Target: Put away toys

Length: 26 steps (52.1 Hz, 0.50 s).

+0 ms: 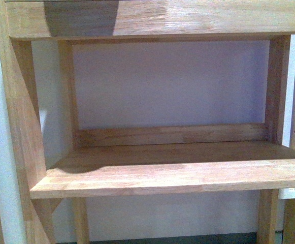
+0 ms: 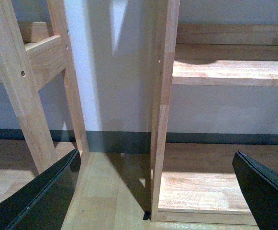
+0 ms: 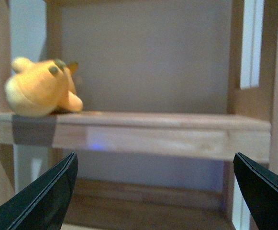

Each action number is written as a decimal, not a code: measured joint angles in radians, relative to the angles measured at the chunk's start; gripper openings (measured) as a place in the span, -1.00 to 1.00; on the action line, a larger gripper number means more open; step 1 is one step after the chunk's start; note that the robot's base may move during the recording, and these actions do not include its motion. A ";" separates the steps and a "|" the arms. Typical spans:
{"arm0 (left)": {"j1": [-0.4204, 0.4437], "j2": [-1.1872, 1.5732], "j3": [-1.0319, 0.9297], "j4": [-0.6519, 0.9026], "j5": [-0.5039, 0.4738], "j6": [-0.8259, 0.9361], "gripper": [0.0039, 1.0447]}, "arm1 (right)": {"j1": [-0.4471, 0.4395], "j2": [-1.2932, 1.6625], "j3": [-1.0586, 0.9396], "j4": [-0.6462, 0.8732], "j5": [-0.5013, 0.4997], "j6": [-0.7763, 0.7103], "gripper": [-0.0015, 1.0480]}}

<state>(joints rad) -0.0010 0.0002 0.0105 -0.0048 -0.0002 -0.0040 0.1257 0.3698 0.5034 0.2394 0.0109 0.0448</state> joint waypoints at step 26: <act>0.000 0.000 0.000 0.000 0.000 0.000 0.89 | 0.045 -0.248 -0.366 -0.256 0.149 -0.038 -0.40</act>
<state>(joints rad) -0.0010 0.0002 0.0105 -0.0048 -0.0006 -0.0040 0.1703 0.1219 0.1371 -0.0166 0.1596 0.0067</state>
